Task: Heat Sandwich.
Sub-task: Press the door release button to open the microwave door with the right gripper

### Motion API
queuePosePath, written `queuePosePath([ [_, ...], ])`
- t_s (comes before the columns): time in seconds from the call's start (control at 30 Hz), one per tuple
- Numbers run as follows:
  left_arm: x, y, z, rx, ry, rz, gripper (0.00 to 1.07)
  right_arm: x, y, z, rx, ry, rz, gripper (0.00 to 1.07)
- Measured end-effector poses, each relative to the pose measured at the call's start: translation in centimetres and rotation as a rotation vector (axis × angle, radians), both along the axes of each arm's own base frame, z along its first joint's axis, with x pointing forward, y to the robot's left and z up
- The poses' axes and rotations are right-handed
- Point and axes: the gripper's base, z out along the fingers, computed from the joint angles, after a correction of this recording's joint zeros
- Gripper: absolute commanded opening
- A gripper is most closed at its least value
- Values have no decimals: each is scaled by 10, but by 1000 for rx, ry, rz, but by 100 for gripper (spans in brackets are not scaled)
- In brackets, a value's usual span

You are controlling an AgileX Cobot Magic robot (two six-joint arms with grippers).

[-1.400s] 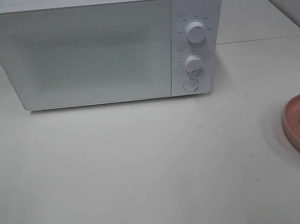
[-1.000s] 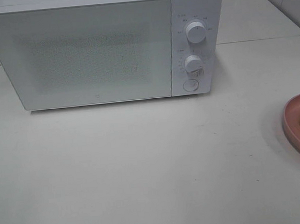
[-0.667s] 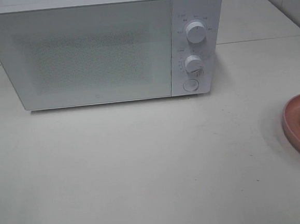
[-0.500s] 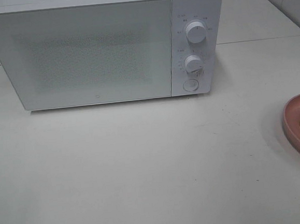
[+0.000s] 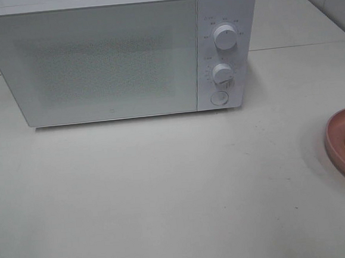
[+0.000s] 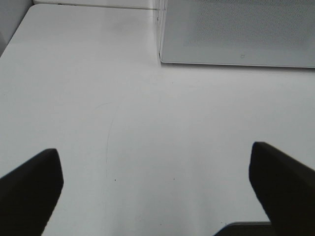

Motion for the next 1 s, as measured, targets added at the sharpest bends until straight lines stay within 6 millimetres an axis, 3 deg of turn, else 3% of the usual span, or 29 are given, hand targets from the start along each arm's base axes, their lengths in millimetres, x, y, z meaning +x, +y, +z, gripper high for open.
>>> queuePosePath([
  [0.4,0,0,0,0,0,0,97,66,-3,-20,3,75,-5,76],
  [0.8,0,0,0,0,0,0,97,114,-5,-48,4,104,-6,76],
  [1.0,0,0,0,0,0,0,97,133,15,-74,3,35,81,76],
])
